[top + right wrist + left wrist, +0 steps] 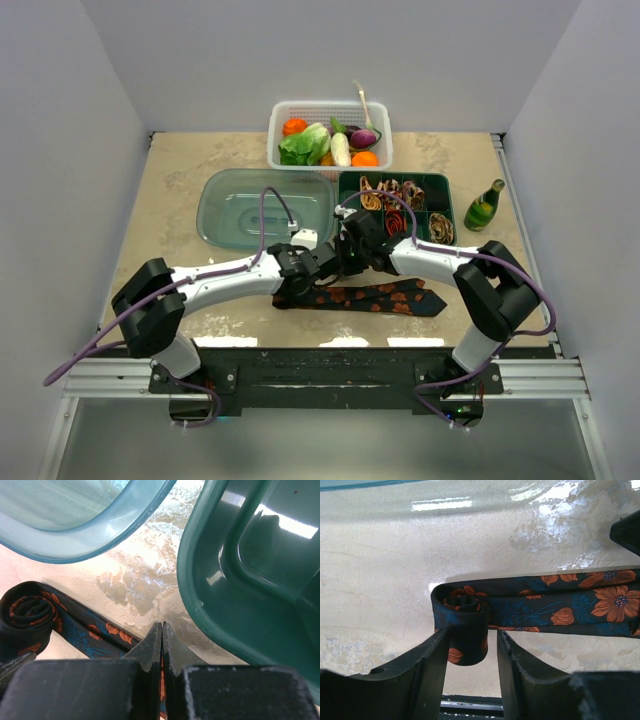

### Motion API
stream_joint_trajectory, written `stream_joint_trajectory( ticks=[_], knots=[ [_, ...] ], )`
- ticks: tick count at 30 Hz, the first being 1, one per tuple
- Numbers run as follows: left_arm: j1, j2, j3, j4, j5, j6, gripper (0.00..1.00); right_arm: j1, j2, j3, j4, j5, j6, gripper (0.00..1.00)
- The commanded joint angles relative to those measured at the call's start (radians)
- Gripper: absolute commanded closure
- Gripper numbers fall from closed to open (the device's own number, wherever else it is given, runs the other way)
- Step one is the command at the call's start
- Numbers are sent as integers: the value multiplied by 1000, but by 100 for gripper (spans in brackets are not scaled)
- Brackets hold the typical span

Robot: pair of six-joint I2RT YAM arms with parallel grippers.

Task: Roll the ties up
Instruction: Roll the tie at the center of the board.

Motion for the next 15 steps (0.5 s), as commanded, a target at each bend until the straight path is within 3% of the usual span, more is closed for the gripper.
stream_joint_trajectory(
  ticks=[1, 15],
  knots=[
    [-6, -27, -25, 71, 8, -14, 56, -6, -25, 12, -3, -9, -21, 100],
    [-6, 19, -57, 250, 115, 5, 64, -6, -22, 5, -3, -4, -25, 100]
  ],
)
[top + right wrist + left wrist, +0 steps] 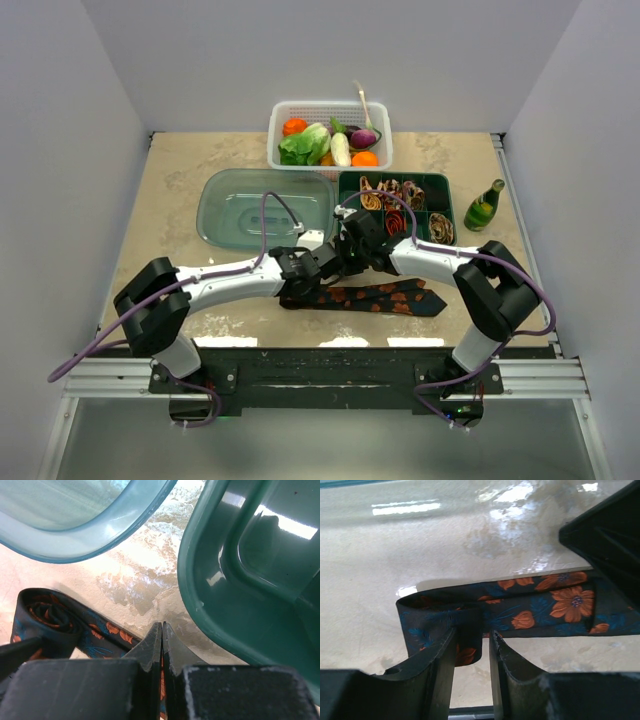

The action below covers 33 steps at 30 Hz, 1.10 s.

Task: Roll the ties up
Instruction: Roll the tie at the center of the board.

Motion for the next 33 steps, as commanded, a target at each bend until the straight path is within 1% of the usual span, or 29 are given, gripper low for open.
stream_joint_trajectory(
  ticks=[1, 5, 8, 11, 12, 17, 18, 20, 21, 23, 24, 26, 27, 29, 30, 31, 33],
  knots=[
    [-6, 9, -20, 92, 46, 5, 64, -6, -20, 7, -3, -4, -22, 100],
    [-6, 15, -35, 122, 83, 8, 64, -6, -17, 15, -6, -12, -25, 100],
    [-6, -14, -40, 130, 78, 7, 64, -6, -26, 19, -7, -15, -30, 100],
    [0, -72, -35, 115, 58, 8, 60, -6, -41, 25, -15, -15, -40, 100],
    [8, -85, -34, 112, 55, 8, 58, -4, -52, 27, -13, -15, -42, 100],
    [46, -177, -46, 104, 60, 25, 51, -3, -86, 28, -6, -43, -42, 100],
    [63, -191, -51, 102, 61, 27, 47, 0, -94, 27, -4, -47, -42, 100],
    [85, -223, -70, 114, 73, 39, 44, 7, -108, 25, 2, -50, -43, 100],
    [112, -258, -81, 121, 83, 42, 39, 14, -114, 25, 2, -50, -45, 100],
    [145, -319, -127, 151, 125, 56, 36, 30, -126, 28, 5, -49, -46, 100],
    [186, -344, -149, 171, 147, 62, 32, 49, -129, 28, 6, -49, -48, 100],
    [224, -417, -216, 222, 214, 74, 29, 75, -140, 36, 6, -35, -48, 100],
    [262, -444, -241, 240, 236, 79, 25, 107, -144, 38, 6, -23, -54, 100],
    [303, -518, -313, 282, 302, 84, 23, 141, -157, 39, 5, 0, -60, 100],
    [336, -545, -339, 300, 319, 84, 20, 172, -161, 36, 8, 15, -62, 100],
    [358, -571, -400, 323, 371, 85, 19, 183, -163, 27, 26, 17, -62, 100],
    [420, -641, -472, 410, 417, 85, 17, 207, -166, 12, 51, 17, -60, 100]
  ],
)
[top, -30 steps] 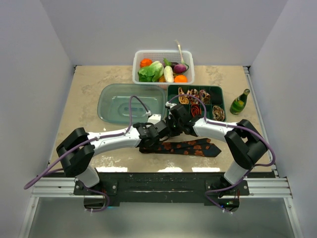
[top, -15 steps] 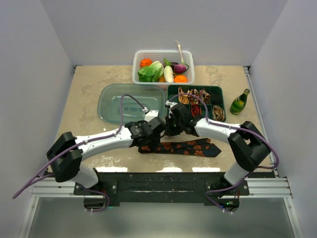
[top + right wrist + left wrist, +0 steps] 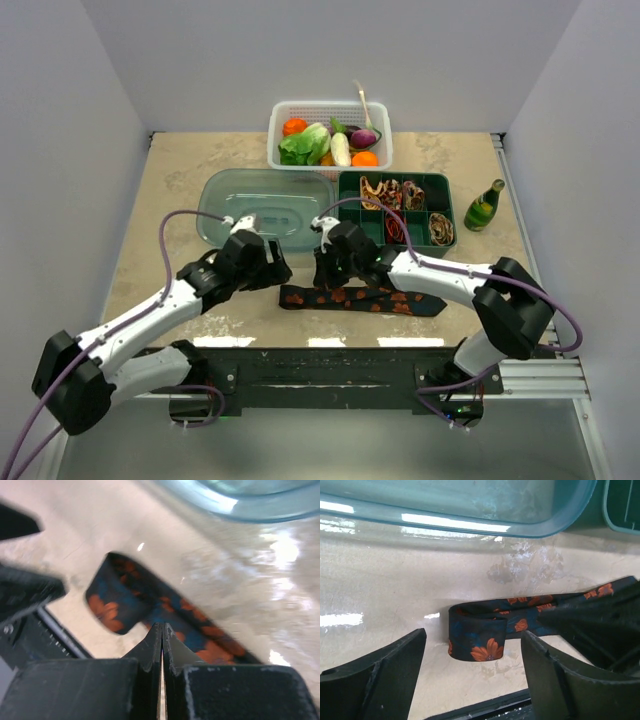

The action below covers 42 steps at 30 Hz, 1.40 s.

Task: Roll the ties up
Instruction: Roll the tie at the center of the board.

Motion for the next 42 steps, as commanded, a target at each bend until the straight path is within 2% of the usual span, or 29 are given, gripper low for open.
stream_joint_trajectory(
  ticks=[1, 7, 8, 16, 21, 33, 42],
  knots=[
    [108, -122, -184, 191, 219, 20, 17, 51, -52, -8, 87, 32, -20, 100],
    [223, -216, -411, 439, 451, -26, 15, 65, -38, -53, 191, -10, -3, 100],
    [226, -222, -430, 499, 462, -35, 15, 68, -35, -54, 199, -11, 3, 100],
    [232, -227, -559, 600, 485, -79, 16, 80, 10, -34, 238, -38, -1, 100],
    [232, -224, -634, 717, 494, -133, 16, 89, 30, -59, 264, -55, 8, 100],
    [232, -49, -643, 881, 481, -121, 25, 91, 72, -100, 317, -50, 26, 100],
    [232, 100, -663, 1091, 505, -139, 32, 91, 137, -93, 336, -23, 29, 100]
  ],
)
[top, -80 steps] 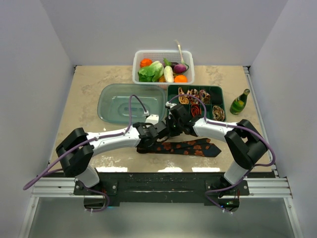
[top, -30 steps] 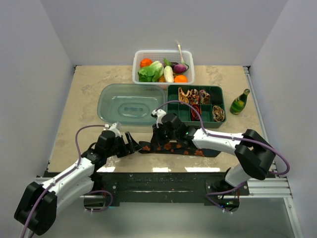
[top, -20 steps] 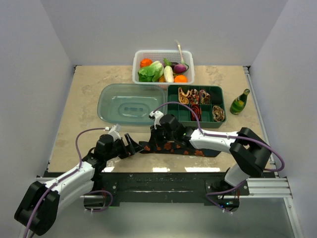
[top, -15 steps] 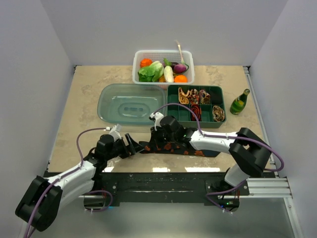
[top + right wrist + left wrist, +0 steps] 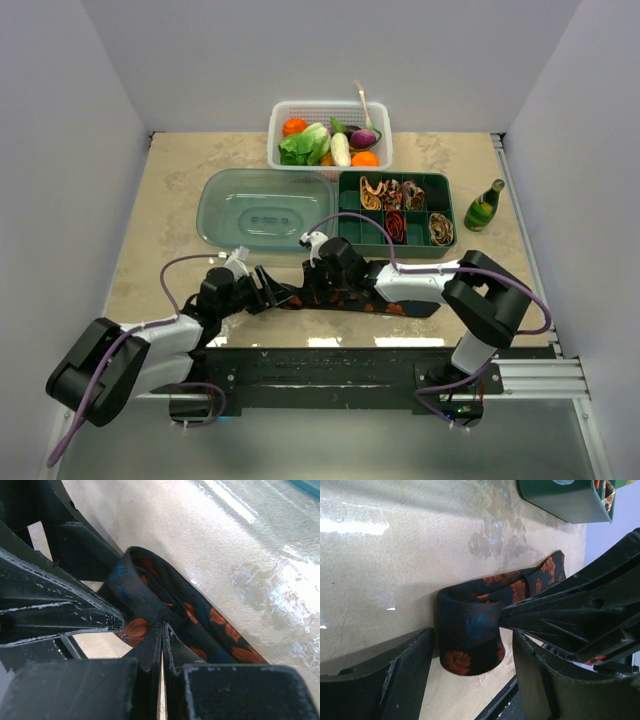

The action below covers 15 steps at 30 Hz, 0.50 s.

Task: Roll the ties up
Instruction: Roll the tie at the center of the board.

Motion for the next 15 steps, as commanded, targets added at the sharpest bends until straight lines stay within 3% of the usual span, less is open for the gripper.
stream_joint_trajectory(
  ticks=[1, 7, 15],
  knots=[
    [8, 65, -41, 119, 11, -7, 34, 5, 30, 5, 38, 16, 4, 100],
    [8, 113, -56, 217, 29, -27, 45, 5, 50, 10, 64, 12, 19, 100],
    [6, 105, -6, 154, 25, 14, 57, 5, 63, 34, 66, -4, 28, 100]
  ],
)
